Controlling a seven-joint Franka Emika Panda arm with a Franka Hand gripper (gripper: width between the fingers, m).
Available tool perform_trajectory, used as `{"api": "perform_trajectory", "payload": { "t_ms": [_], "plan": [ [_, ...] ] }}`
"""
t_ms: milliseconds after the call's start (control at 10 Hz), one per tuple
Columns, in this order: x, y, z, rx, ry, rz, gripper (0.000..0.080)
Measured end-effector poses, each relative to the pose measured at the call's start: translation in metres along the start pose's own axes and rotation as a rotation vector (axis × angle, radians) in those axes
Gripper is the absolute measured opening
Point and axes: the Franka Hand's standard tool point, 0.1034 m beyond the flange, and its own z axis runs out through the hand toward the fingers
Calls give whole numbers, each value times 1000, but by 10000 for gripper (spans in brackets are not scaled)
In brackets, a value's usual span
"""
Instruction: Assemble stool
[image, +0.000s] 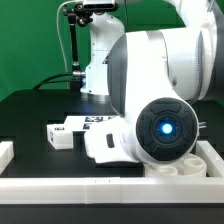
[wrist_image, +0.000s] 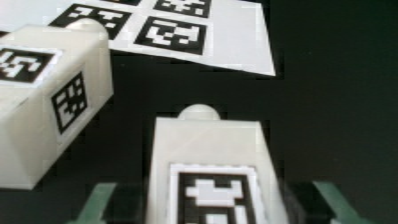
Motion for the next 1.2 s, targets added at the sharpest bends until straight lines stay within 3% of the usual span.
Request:
{"api": "perform_trajectory", "payload": {
  "t_ms": [1200],
  "plan": [
    [-2,-2,-3,0,-2,-5,340]
  ]
}}
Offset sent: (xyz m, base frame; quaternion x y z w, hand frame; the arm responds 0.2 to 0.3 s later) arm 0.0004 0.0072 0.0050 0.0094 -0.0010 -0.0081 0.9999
